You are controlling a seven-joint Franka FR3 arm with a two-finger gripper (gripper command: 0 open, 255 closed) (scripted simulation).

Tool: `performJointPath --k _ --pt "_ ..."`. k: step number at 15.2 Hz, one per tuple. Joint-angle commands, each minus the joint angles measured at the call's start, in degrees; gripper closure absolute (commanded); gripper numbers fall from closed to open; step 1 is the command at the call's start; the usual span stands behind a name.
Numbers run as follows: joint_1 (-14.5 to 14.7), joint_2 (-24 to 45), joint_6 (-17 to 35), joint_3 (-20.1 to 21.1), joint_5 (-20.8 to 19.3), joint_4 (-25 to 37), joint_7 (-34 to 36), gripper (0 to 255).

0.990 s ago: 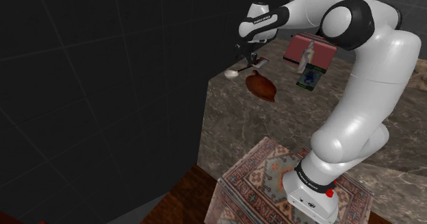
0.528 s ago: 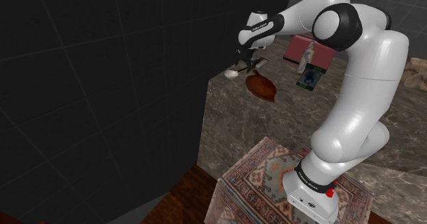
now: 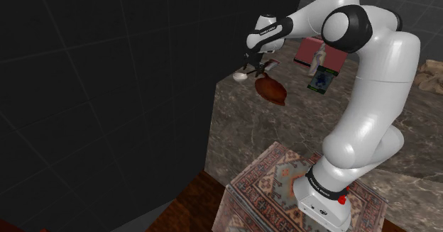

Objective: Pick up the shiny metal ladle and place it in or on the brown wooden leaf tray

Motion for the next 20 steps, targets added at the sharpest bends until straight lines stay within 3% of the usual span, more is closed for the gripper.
performJointPath --k 1,2,11,20 --pt "0.00 0.00 0.00 0.00 0.00 0.00 0.00 0" --pt "0.00 0.00 0.00 0.00 0.00 0.00 0.00 255" --pt "0.00 0.01 0.01 0.00 0.00 0.01 0.00 255" --pt "-0.02 -3.21 -5.78 0.10 0.28 2.59 -0.43 255"
